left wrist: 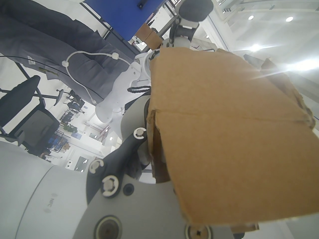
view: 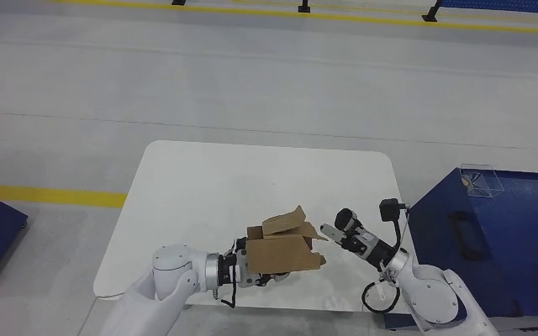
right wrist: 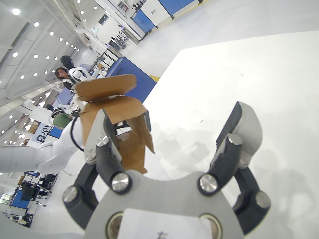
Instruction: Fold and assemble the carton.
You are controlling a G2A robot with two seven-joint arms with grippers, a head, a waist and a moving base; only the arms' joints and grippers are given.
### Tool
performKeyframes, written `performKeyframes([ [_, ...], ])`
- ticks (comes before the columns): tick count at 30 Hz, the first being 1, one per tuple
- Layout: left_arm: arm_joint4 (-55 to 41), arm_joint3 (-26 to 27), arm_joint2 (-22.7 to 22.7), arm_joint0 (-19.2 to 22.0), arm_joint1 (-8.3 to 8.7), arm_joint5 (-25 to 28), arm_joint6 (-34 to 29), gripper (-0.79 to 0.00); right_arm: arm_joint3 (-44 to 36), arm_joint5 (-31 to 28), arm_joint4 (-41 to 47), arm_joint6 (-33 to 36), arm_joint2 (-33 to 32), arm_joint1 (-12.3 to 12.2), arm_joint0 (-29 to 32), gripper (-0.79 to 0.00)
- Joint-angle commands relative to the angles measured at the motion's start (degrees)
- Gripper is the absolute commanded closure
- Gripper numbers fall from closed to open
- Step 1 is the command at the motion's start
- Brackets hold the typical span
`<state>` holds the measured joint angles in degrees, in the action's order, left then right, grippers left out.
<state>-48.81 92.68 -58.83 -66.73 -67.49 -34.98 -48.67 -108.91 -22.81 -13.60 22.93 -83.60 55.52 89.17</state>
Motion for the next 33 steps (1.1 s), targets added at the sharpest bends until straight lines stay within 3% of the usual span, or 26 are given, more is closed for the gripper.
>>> performKeyframes([
  [1,0.73,0.32,0.24,-0.06,0.05,0.42,0.37,0.0,-1.01,0.39,-0.54,0.3,-0.23,-0.01,0.78,-0.785],
  [16,5.04,2.49,0.51,-1.26,0.69,3.72,2.1,0.0,2.16,4.02,-3.9,3.31,7.38,1.09,-3.11,-0.785],
  [26,6.23,2.64,0.86,-1.16,0.81,4.25,1.94,0.0,2.99,4.5,-3.01,4.13,8.39,1.48,-4.45,-0.785],
  [33,7.96,3.73,0.62,-2.25,0.84,7.67,6.23,0.0,3.43,4.85,-2.46,4.75,8.22,1.64,-5.27,-0.785],
])
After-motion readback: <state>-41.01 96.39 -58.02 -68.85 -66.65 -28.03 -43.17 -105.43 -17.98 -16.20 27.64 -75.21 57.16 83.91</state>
